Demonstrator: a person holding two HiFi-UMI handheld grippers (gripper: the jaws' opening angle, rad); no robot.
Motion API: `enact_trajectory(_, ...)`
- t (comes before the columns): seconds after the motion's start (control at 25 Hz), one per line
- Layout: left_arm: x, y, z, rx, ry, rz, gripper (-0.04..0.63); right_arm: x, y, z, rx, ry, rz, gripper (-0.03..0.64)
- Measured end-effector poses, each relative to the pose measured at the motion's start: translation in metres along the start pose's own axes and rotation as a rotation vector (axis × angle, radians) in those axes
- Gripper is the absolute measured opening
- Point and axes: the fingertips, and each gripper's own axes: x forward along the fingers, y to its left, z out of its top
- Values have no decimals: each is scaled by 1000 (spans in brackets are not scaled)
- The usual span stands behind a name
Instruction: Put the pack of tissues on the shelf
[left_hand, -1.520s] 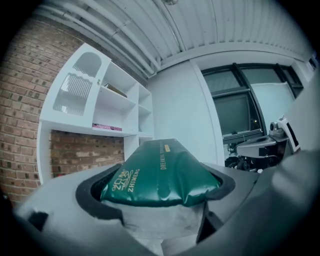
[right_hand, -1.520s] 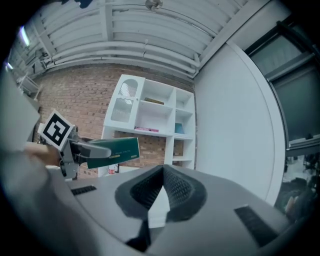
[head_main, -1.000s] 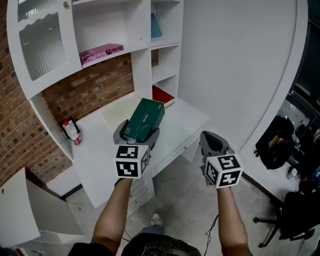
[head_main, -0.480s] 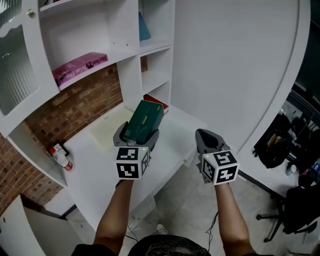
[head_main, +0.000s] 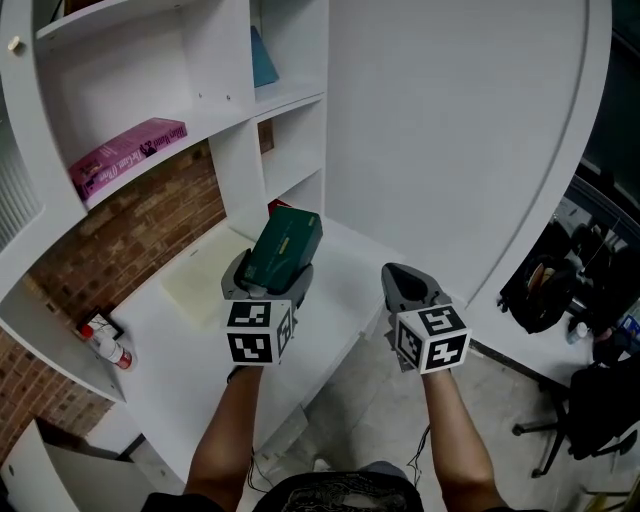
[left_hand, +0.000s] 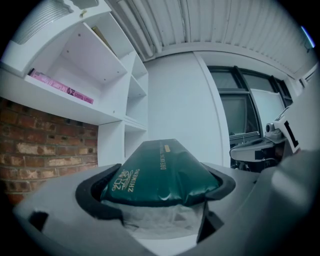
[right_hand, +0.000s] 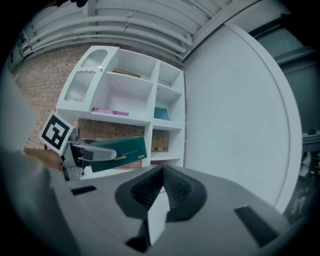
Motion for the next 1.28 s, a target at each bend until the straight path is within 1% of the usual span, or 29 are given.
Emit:
enact_trajectory(0.36,42,-13,2,6,-13,-29,469,19,-35,-3,15,-28,-21,5)
enact_trajectory(0.56,77,-18,4,16,-13,-9,469,42,-68,-7,24,-39,-4,5)
enact_trajectory(0.88,156,-22,6,21,-2,73,469,105,-140,-9,22,-48,76,5)
enact_trajectory(1.16,218,-24,4,38,27,179,469,171,-198,-16,32,-45,190,5)
enact_trajectory(1.28,240,-25,1,31,46,225,469,193,-217,-19,37,-40,236,5)
